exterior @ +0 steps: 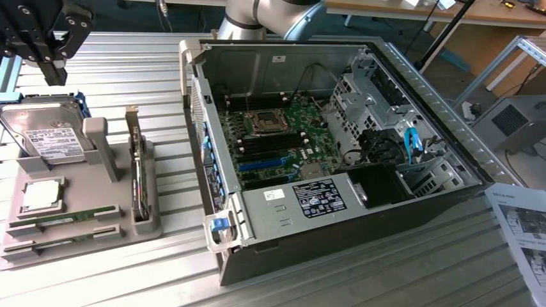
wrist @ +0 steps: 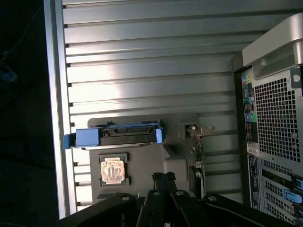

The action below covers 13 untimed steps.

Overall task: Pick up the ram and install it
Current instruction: 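Reach for the ram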

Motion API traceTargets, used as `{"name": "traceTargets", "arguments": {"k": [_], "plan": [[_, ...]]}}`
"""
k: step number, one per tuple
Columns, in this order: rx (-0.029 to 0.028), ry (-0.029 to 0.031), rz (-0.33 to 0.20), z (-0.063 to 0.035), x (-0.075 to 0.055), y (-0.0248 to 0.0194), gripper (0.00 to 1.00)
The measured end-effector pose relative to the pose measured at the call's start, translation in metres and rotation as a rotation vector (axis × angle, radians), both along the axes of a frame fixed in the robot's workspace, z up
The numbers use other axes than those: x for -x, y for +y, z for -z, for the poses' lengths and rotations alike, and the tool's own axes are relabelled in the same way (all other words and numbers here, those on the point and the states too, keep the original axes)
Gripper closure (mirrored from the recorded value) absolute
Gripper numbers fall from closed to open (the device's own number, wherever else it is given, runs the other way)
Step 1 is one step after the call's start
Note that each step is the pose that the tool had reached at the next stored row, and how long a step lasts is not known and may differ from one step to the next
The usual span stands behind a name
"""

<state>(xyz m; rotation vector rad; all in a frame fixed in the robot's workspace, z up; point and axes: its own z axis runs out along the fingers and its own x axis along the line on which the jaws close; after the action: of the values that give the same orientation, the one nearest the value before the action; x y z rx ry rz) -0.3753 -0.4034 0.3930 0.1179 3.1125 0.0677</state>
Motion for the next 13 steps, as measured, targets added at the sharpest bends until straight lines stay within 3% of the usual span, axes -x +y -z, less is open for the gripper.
{"name": "traceTargets", "arguments": {"k": [6,13], "plan": [[0.0000,0.0001,0.000,0.0000,0.000,-0.0010,0.89],[0.0000,0.0000,0.000,0.0000,0.000,-0.0127,0.89]]}}
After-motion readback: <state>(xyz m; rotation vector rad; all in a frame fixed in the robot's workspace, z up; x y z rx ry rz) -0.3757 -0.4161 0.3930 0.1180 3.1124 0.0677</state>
